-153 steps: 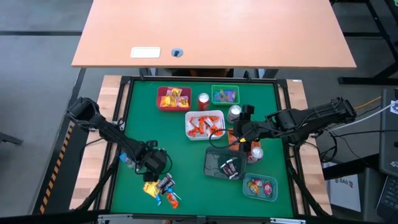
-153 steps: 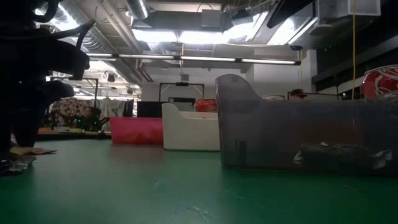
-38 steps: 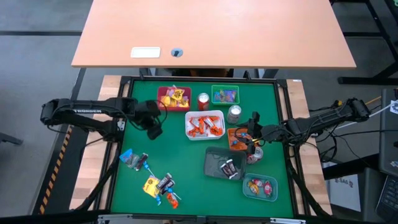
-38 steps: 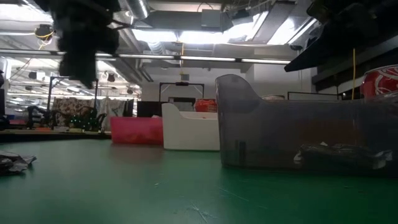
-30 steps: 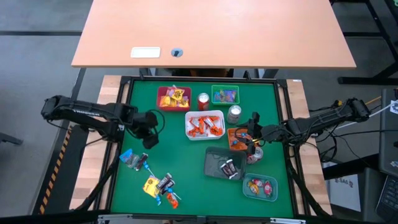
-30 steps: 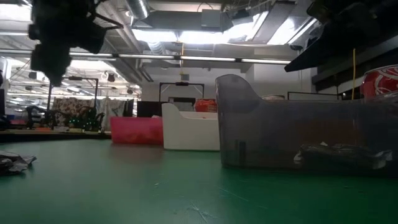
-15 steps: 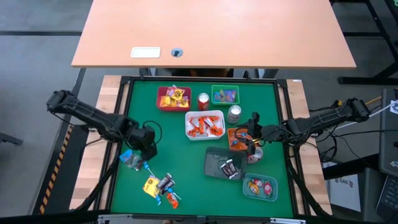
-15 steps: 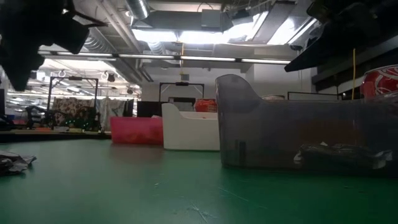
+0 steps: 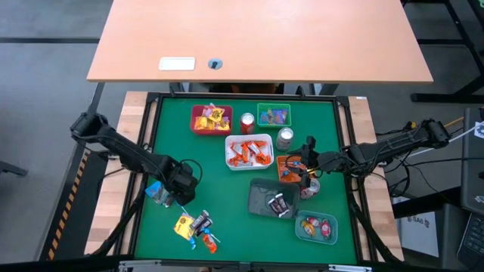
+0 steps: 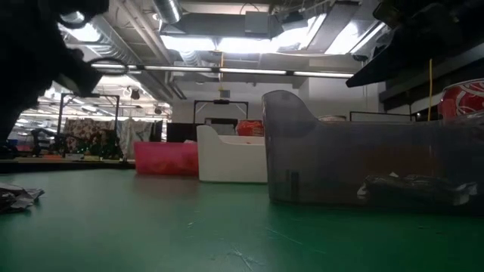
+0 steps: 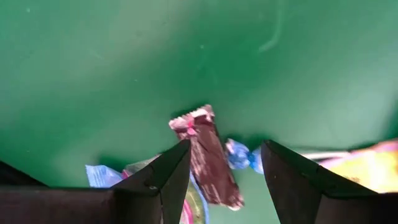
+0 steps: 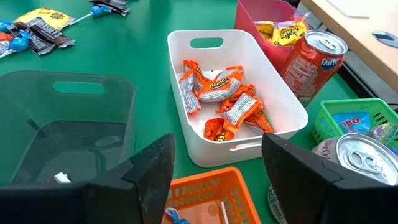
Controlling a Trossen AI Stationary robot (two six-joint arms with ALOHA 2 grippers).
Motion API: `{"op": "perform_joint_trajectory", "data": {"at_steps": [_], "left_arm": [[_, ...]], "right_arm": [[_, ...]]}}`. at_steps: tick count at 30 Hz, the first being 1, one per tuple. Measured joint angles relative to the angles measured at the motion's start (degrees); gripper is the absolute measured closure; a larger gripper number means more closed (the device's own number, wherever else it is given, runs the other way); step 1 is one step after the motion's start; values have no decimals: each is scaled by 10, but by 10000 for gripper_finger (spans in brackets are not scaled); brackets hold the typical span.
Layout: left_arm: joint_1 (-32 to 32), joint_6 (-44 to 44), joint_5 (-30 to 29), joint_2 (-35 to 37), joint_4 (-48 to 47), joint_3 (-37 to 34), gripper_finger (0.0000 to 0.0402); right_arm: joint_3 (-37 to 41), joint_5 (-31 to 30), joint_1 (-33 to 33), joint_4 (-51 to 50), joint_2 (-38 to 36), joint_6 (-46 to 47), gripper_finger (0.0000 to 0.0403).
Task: Sort candy
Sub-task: Put the brown chocolate bar into the black bin
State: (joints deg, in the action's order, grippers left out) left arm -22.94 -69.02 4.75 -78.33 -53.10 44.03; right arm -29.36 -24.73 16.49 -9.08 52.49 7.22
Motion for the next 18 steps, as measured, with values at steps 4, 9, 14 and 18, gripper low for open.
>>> {"op": "perform_joint_trajectory", "data": {"at_steps": [4,9,14,18], "left_arm": [[0,0,0,-41,0,0,218],[0,0,3,-84,1,0,218],[0,1,6,-115,5,1,218],[0,6,7,-122,11,2,231]], "right_arm": [[0,0,0,0,0,0,162],[0,1,0,0,0,0,162],[0,1,0,0,0,0,162],[0,1,0,0,0,0,162]]}}
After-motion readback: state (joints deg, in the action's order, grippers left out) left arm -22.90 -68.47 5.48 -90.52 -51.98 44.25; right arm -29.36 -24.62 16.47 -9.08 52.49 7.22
